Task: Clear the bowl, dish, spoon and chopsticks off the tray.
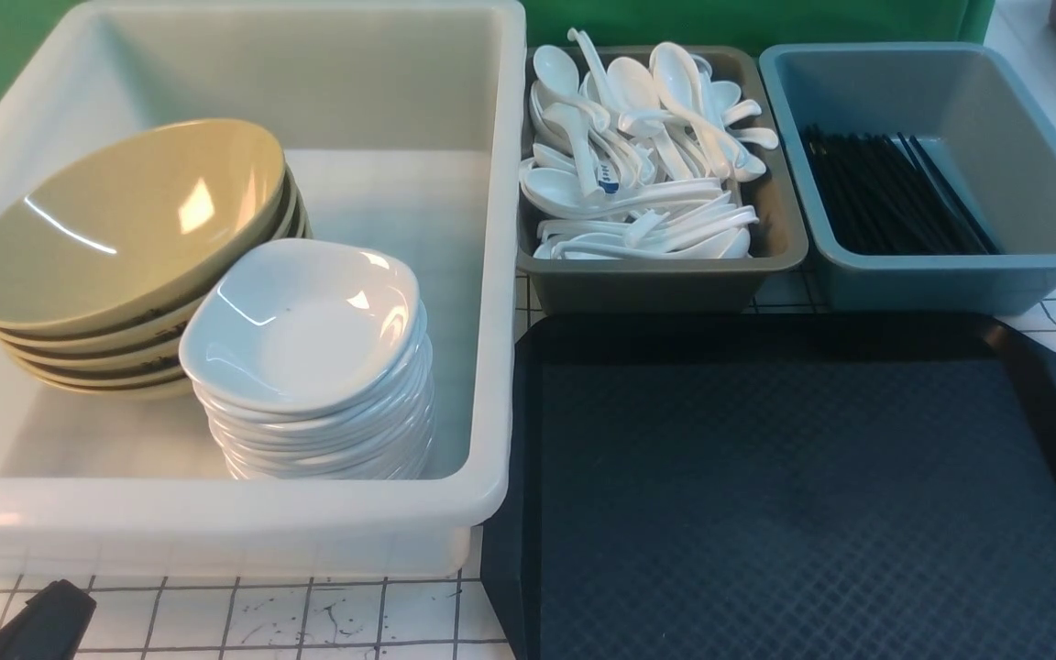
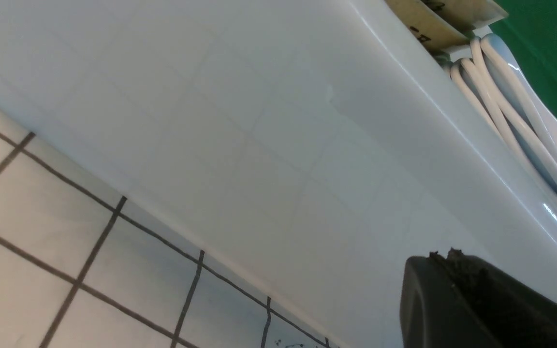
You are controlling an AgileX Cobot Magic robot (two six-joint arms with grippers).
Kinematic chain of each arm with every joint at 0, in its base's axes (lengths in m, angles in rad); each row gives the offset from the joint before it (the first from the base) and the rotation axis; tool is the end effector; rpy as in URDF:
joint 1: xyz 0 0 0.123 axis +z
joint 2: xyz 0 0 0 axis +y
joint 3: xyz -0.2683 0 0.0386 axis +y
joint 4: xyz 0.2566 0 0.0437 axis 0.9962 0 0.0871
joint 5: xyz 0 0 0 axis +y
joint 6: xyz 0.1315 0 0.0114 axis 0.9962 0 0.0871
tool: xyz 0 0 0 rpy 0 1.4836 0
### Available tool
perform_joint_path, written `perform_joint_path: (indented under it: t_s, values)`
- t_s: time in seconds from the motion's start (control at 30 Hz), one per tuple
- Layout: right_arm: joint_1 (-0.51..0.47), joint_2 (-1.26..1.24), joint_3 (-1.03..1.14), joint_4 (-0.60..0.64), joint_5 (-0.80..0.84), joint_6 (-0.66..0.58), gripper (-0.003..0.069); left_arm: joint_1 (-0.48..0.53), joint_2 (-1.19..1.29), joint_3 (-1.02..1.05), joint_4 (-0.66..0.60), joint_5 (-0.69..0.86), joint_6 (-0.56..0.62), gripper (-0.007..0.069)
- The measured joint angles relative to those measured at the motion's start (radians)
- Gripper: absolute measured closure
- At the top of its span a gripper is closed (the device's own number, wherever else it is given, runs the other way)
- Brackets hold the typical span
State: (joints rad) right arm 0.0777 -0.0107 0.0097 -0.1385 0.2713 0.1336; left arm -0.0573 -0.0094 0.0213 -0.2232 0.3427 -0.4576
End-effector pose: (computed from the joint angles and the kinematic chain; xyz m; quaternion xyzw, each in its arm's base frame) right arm 0.1176 0.0042 0.1789 -0.0179 0.7678 0.0107 0.6404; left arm 0.1149 -0.0164 0.1659 -0.2166 0.7623 -0.2438 0.5591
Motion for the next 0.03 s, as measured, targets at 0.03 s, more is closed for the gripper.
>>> perform_joint_path:
  t_s: [0.03]
  values:
    - [0.0, 0.0, 0.0, 0.0, 0.0, 0.0, 0.0531, 0.0, 0.0, 0.0, 0.0, 0.0, 0.0, 0.0626]
